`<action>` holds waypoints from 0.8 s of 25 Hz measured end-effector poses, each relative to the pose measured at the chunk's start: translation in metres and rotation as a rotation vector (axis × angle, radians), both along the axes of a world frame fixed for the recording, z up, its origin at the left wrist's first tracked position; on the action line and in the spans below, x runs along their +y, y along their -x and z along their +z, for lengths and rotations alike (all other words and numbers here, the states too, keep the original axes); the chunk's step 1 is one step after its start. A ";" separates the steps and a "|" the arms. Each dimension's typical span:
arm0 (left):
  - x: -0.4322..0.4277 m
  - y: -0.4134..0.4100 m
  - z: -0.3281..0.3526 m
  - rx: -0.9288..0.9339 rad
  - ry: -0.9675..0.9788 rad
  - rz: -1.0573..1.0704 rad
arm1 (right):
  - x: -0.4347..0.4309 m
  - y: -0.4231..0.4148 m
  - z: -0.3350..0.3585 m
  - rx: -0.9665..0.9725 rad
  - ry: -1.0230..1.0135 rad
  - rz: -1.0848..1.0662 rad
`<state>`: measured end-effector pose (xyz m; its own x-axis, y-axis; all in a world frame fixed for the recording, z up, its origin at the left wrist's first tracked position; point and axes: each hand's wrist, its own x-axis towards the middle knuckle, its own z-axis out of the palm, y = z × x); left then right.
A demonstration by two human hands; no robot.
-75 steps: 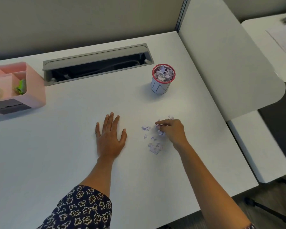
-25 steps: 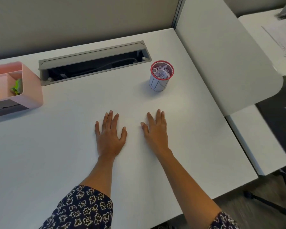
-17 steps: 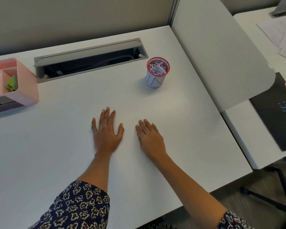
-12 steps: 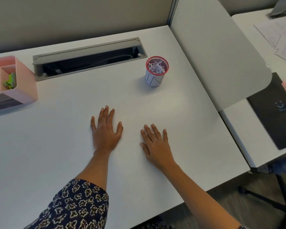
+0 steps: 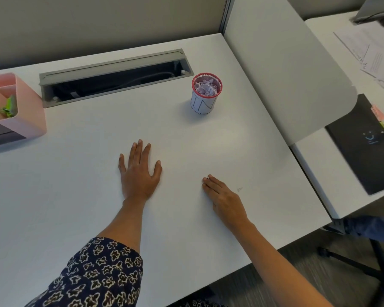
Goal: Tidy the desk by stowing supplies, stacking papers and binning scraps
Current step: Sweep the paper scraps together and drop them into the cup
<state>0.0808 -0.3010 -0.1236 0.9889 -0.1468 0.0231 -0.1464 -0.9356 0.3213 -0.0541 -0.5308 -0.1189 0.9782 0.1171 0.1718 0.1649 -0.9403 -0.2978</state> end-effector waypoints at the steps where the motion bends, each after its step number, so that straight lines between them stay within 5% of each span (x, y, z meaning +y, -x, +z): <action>1: 0.000 0.000 0.000 0.000 0.000 -0.001 | -0.004 -0.003 0.000 -0.032 -0.005 0.000; 4: 0.000 0.001 -0.001 -0.007 0.004 0.004 | 0.001 -0.017 0.011 -0.037 -0.230 -0.208; 8: 0.000 0.000 0.000 -0.001 0.009 0.003 | -0.001 -0.049 0.041 0.254 -1.190 -0.896; 12: 0.000 0.000 0.001 0.008 0.009 0.002 | -0.020 -0.086 0.061 0.384 -1.808 -0.914; 16: -0.001 0.000 0.003 0.011 0.015 0.008 | -0.028 -0.141 0.094 0.327 -1.871 -0.828; 20: -0.001 0.000 0.005 0.016 0.003 0.011 | -0.039 -0.216 0.125 0.181 -1.609 -0.765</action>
